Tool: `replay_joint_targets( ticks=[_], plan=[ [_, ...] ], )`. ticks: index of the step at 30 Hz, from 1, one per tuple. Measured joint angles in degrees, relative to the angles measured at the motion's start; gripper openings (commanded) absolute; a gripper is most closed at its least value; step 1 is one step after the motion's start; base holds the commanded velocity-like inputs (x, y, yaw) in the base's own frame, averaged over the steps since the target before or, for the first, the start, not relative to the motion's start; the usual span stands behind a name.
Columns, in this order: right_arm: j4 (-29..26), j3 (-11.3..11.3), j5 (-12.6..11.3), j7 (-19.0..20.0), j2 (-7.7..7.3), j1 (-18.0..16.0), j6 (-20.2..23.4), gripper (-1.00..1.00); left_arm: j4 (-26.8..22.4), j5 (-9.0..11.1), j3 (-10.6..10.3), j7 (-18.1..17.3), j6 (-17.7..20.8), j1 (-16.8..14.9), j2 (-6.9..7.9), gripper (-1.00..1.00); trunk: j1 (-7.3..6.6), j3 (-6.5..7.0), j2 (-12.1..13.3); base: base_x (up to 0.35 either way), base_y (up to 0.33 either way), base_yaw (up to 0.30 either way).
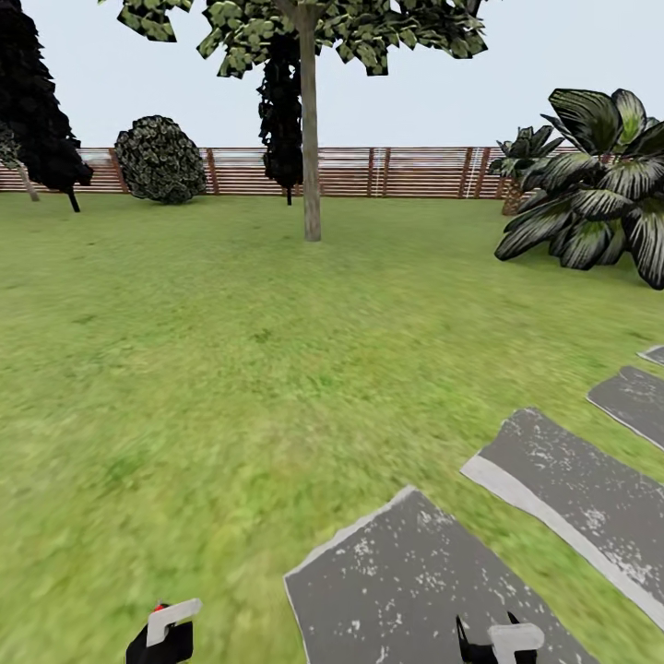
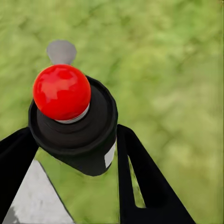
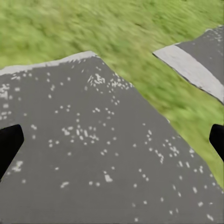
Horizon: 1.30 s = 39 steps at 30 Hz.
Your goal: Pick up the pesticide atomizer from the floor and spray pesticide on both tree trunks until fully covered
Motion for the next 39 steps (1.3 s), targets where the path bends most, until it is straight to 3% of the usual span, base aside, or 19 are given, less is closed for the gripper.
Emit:
replay_joint_targets(
  ticks=[39],
  plan=[
    [0.0, 0.0, 0.0, 0.0, 0.0, 0.0, 0.0, 1.0, -0.04, 0.01, 0.0, 0.0, -0.01, 0.01, 0.0, -1.0, 0.0, 0.0, 0.0, 0.337, 0.0, 0.0]
  ],
)
